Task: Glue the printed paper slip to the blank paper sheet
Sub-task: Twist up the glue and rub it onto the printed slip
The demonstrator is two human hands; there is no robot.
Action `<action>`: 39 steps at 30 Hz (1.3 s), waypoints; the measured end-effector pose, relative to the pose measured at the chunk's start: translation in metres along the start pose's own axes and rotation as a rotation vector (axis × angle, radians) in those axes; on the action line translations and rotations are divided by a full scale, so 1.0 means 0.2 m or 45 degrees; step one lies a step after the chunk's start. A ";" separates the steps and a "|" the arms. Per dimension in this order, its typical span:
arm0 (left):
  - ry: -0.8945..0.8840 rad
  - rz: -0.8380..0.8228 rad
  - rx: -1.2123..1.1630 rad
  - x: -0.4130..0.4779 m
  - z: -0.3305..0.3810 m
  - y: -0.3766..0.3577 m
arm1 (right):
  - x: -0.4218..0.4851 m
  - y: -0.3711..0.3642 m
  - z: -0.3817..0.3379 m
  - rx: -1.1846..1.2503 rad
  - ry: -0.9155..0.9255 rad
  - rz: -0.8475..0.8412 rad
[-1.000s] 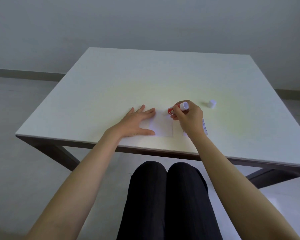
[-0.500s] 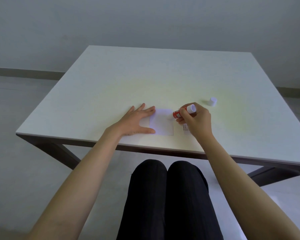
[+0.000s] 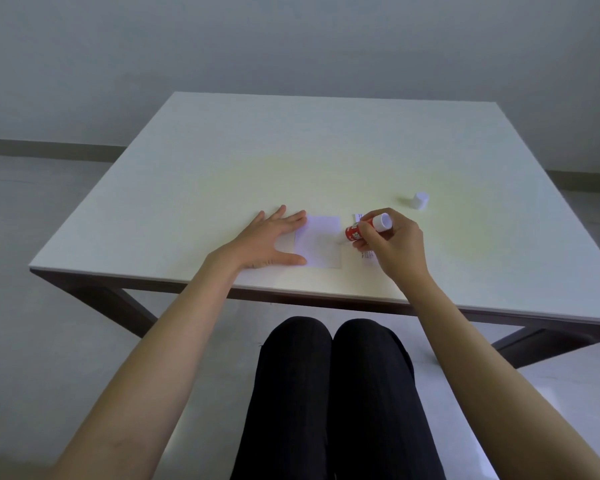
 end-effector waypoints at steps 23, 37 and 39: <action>-0.012 0.035 0.033 0.00 0.00 0.00 | 0.16 -0.16 -0.02 -0.009 -0.010 -0.020; 0.128 0.187 -0.304 -0.02 0.01 0.00 | -0.08 -0.13 -0.02 1.618 -0.790 0.118; 0.152 0.446 -0.395 -0.03 0.09 0.02 | -0.12 -0.16 -0.03 1.714 -0.881 0.104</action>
Point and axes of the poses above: each hand's wrist, its own x-axis towards the middle knuckle, its own y-axis out of the back of the hand, z = x × y, the point moved 4 cm from there along x, towards the middle knuckle, and after that the axes turned 8 degrees about x, right-handed, at the moved point
